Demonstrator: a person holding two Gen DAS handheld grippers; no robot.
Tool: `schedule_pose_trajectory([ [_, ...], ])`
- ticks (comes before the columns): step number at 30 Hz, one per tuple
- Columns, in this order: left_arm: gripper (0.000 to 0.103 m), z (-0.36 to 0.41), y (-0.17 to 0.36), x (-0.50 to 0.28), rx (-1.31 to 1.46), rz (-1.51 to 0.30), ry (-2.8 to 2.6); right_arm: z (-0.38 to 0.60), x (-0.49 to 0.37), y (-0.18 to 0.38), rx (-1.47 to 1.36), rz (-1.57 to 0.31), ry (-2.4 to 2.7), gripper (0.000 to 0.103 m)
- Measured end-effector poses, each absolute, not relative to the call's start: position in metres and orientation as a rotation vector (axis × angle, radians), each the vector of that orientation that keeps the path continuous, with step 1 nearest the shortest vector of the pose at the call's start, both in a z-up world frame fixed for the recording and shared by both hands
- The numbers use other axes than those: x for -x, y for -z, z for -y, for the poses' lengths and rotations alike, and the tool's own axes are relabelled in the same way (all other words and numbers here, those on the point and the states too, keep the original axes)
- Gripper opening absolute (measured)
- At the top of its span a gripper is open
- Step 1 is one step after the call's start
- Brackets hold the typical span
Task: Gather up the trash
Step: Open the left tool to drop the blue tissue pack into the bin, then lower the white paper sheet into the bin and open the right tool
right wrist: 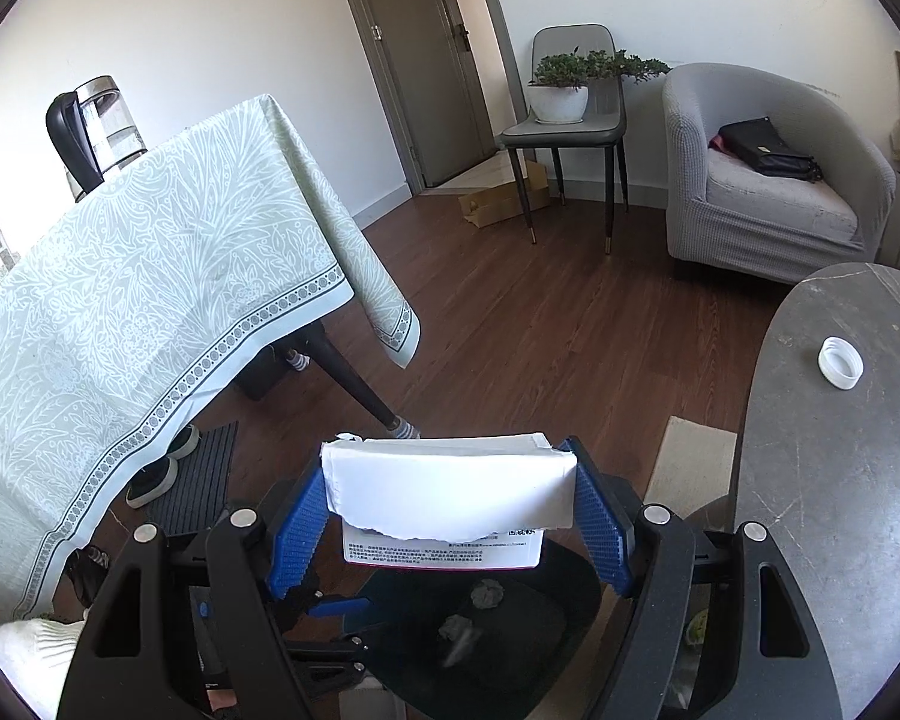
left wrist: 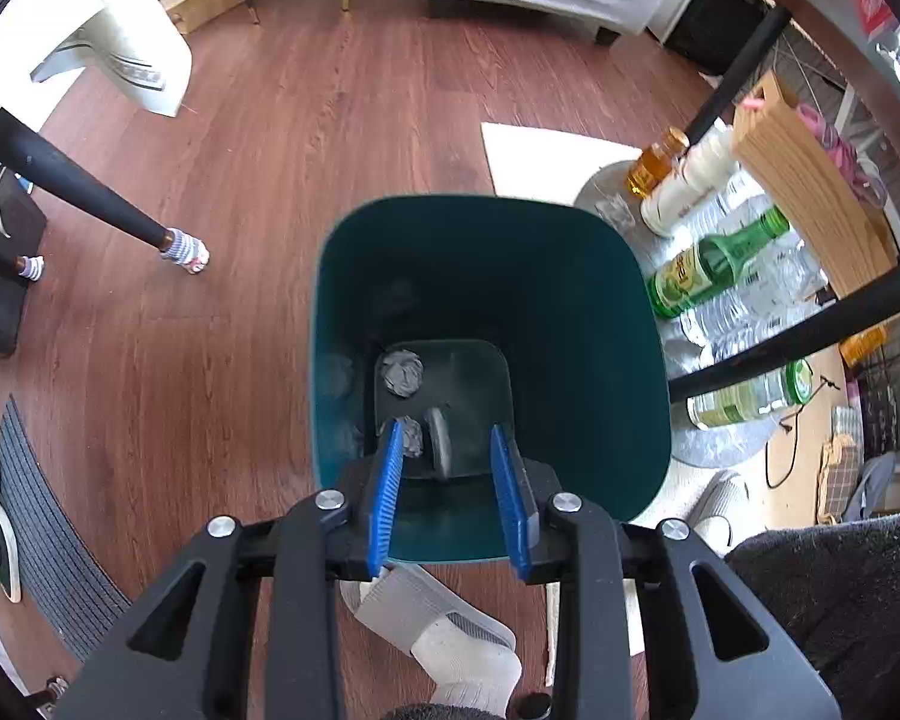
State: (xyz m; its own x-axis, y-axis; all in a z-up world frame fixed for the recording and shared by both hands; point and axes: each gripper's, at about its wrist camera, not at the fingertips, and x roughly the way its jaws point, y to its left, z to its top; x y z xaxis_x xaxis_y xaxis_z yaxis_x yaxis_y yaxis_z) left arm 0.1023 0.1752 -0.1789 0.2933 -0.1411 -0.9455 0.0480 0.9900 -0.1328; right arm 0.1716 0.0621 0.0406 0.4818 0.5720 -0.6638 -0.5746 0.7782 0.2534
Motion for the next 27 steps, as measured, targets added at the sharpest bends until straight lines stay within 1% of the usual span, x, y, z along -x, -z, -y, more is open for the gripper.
schedule_pose_trajectory([
  [1,0.034,-0.178,0.177,-0.101,0.092,-1.26,0.124,-0.064,-0.172,-0.038,0.004,-0.814,-0.7,0.075],
  [3,0.04,-0.183,0.171,-0.1,0.094,-1.241,0.114,-0.067,-0.173,-0.033,0.008,-0.829,-0.7,0.075],
  [8,0.04,-0.198,0.15,-0.096,0.108,-1.165,0.086,-0.076,-0.177,-0.012,0.042,-0.891,-0.689,0.075],
  [12,0.035,-0.212,0.126,-0.091,0.141,-1.083,0.059,-0.082,-0.18,0.005,0.047,-0.945,-0.686,0.075],
  [17,0.026,-0.224,0.092,-0.088,0.187,-0.98,0.053,-0.091,-0.178,0.018,0.078,-0.982,-0.682,0.075],
  [21,0.024,-0.224,0.069,-0.086,0.197,-0.915,0.054,-0.097,-0.177,0.031,0.103,-1.017,-0.681,0.075],
  [27,0.022,-0.218,0.048,-0.086,0.197,-0.87,0.072,-0.104,-0.175,0.052,0.155,-1.073,-0.678,0.074],
])
